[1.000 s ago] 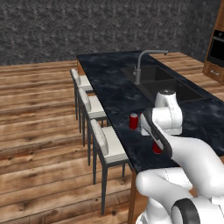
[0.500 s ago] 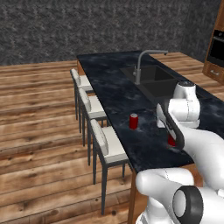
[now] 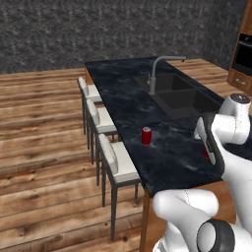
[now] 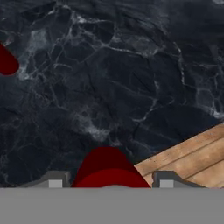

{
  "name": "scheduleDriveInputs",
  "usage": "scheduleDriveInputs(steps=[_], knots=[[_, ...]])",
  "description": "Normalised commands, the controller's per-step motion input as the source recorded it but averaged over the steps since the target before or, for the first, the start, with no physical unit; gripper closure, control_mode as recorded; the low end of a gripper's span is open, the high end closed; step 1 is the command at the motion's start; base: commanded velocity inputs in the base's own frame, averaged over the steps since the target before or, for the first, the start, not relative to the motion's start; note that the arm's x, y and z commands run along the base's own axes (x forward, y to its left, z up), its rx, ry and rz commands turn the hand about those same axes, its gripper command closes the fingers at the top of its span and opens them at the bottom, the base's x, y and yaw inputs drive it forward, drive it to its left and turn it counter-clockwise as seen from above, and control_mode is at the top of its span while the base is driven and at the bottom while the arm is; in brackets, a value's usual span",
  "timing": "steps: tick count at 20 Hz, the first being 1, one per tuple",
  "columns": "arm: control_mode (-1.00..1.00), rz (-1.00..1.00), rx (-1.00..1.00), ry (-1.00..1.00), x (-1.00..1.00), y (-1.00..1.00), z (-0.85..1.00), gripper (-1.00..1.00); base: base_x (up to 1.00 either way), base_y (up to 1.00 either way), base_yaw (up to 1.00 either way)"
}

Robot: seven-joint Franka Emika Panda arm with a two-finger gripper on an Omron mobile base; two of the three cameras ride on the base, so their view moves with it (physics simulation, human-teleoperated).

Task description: Four empty soda cans are scattered around the kitchen. Gather all the cans and cluster them next to the stove for recycling.

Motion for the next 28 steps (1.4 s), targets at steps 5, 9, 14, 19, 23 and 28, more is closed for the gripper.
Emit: scheduleDriveInputs(steps=[5,9,14,19,23,28], knots=[[1.00,0.00,0.00,0.00,0.00,0.00,0.00,1.00,-0.42,-0.80,-0.02],[1.00,0.00,0.00,0.00,0.00,0.00,0.00,1.00,-0.04,-0.90,-0.06],[1.00,0.00,0.00,0.00,0.00,0.00,0.00,1.00,0.09,-1.00,-0.06],[1.00,0.00,0.00,0.00,0.00,0.00,0.00,1.00,0.12,-1.00,-0.06],[1.00,0.00,0.00,0.00,0.00,0.00,0.00,1.00,0.14,-1.00,-0.05],[1.00,0.00,0.00,0.00,0.00,0.00,0.00,1.00,0.16,-1.00,-0.04]])
